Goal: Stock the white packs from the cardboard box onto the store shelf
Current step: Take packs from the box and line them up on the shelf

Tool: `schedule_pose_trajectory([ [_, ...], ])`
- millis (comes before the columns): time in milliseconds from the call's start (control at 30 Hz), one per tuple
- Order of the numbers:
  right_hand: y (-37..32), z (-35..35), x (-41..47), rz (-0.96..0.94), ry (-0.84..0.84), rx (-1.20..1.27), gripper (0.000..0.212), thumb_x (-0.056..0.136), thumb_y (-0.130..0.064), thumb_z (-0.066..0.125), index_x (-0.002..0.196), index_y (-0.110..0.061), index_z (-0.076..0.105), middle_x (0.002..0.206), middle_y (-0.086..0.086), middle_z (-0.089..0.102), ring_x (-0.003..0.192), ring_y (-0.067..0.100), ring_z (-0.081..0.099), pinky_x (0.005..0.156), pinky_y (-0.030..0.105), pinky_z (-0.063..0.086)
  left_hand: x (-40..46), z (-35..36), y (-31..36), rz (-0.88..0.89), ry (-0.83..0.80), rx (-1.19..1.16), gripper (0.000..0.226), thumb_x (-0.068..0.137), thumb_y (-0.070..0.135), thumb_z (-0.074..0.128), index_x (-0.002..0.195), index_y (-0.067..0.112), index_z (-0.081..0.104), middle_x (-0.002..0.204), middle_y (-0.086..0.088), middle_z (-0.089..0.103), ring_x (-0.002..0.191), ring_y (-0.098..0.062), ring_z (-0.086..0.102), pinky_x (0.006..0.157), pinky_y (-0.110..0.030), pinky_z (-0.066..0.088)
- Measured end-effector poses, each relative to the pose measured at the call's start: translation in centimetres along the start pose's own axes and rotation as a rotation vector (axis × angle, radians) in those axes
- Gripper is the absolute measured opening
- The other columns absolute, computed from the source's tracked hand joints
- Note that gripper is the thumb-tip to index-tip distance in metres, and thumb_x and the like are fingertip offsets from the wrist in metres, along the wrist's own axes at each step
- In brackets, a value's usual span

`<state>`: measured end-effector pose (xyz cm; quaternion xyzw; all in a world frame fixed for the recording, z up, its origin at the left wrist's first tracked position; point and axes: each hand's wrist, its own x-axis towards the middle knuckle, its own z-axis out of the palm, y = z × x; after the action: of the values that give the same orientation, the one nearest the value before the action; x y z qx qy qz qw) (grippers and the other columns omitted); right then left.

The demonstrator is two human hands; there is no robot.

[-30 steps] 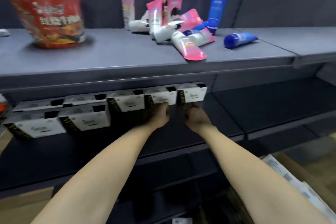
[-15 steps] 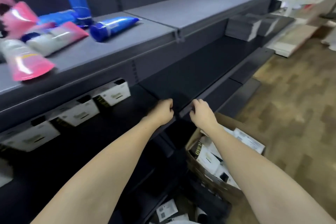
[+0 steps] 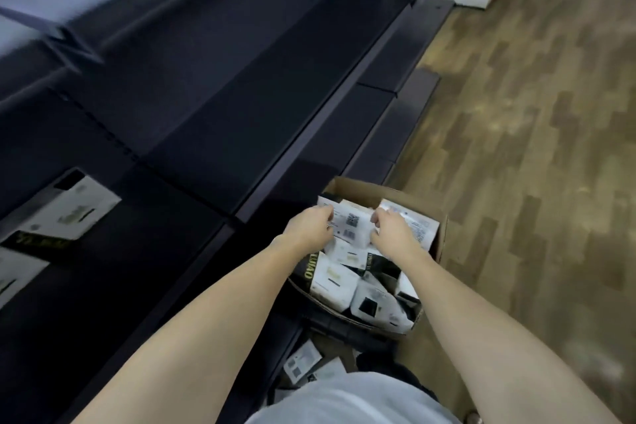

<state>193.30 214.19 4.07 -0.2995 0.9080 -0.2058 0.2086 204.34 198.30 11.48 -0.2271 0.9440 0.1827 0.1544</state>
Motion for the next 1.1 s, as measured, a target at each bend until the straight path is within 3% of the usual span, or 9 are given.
schedule_pose_trajectory([
  [133,2.0,1.6,1.0,0.021,-0.068,-0.016,0.041,0.093,-0.02,0.056,0.133,-0.013,0.049,0.127,0.01,0.051,0.114,0.028,0.05,0.091,0.039,0.048,2.1,2.3,1.1,-0.023,-0.062,0.018,0.019,0.094,0.021,0.05,0.112,0.017,0.054,0.111,-0.003,0.062,0.095,-0.026,0.06,0.078,-0.039,0.053],
  [333,0.7,2.3,4.8,0.078,-0.056,-0.001,0.081,0.083,-0.044,0.072,0.147,-0.01,0.034,0.142,0.014,0.039,0.132,0.033,0.037,0.107,0.041,0.038,3.4,2.9,1.3,-0.098,-0.035,0.005,0.016,0.094,0.022,0.051,0.11,0.02,0.052,0.104,-0.003,0.062,0.09,-0.025,0.06,0.066,-0.032,0.046],
  [467,-0.6,2.7,6.8,0.06,-0.165,-0.019,0.078,0.083,-0.044,0.075,0.14,-0.007,0.037,0.142,0.015,0.045,0.132,0.032,0.042,0.102,0.043,0.042,3.9,2.2,0.7,-0.153,-0.018,-0.018,0.018,0.092,0.02,0.05,0.109,0.018,0.055,0.109,-0.002,0.062,0.092,-0.024,0.06,0.071,-0.037,0.052],
  [600,-1.3,3.7,7.1,0.088,-0.144,0.003,0.074,0.082,-0.032,0.079,0.135,-0.007,0.033,0.139,0.02,0.045,0.129,0.034,0.044,0.097,0.042,0.045,3.8,1.6,0.3,-0.18,-0.005,-0.034,0.026,0.092,0.02,0.05,0.118,0.019,0.055,0.117,-0.002,0.06,0.098,-0.024,0.06,0.078,-0.04,0.054],
  [767,-0.5,3.4,7.3,0.18,-0.257,0.029,0.101,0.078,-0.044,0.081,0.151,-0.004,0.023,0.152,0.018,0.025,0.136,0.035,0.033,0.108,0.043,0.039,2.9,1.3,-0.4,-0.197,-0.011,-0.028,0.016,0.096,0.023,0.049,0.11,0.016,0.054,0.116,-0.004,0.059,0.098,-0.025,0.058,0.08,-0.041,0.053],
  [867,0.3,2.0,7.8,0.175,-0.338,0.107,0.089,0.074,-0.03,0.086,0.142,-0.012,0.032,0.141,0.013,0.039,0.115,0.032,0.052,0.087,0.039,0.05,2.3,1.2,-0.5,-0.183,-0.037,0.005,0.023,0.095,0.021,0.051,0.117,0.016,0.052,0.121,-0.006,0.056,0.104,-0.026,0.055,0.081,-0.042,0.052],
  [967,1.0,0.3,7.6,0.029,-0.34,0.141,0.078,0.069,-0.019,0.088,0.132,-0.019,0.043,0.12,0.005,0.057,0.097,0.024,0.057,0.065,0.031,0.044,2.5,1.4,-0.6,-0.149,-0.045,0.042,0.037,0.092,0.019,0.056,0.127,0.016,0.046,0.127,-0.007,0.05,0.114,-0.026,0.048,0.084,-0.04,0.05],
  [1033,0.8,-1.1,7.5,-0.047,-0.329,0.153,0.077,0.066,-0.016,0.089,0.13,-0.023,0.047,0.116,0.0,0.059,0.096,0.021,0.057,0.064,0.031,0.044,2.9,1.3,-0.6,-0.106,-0.028,0.074,0.055,0.088,0.022,0.063,0.137,0.017,0.04,0.133,-0.007,0.043,0.121,-0.028,0.042,0.093,-0.04,0.047],
  [1100,0.3,-2.5,7.5,-0.105,-0.304,0.168,0.075,0.062,-0.016,0.089,0.125,-0.026,0.05,0.118,-0.004,0.059,0.1,0.02,0.057,0.074,0.035,0.048,3.3,0.9,-0.4,-0.05,-0.004,0.152,0.076,0.082,0.03,0.072,0.145,0.017,0.031,0.14,-0.007,0.035,0.126,-0.029,0.036,0.103,-0.041,0.04],
])
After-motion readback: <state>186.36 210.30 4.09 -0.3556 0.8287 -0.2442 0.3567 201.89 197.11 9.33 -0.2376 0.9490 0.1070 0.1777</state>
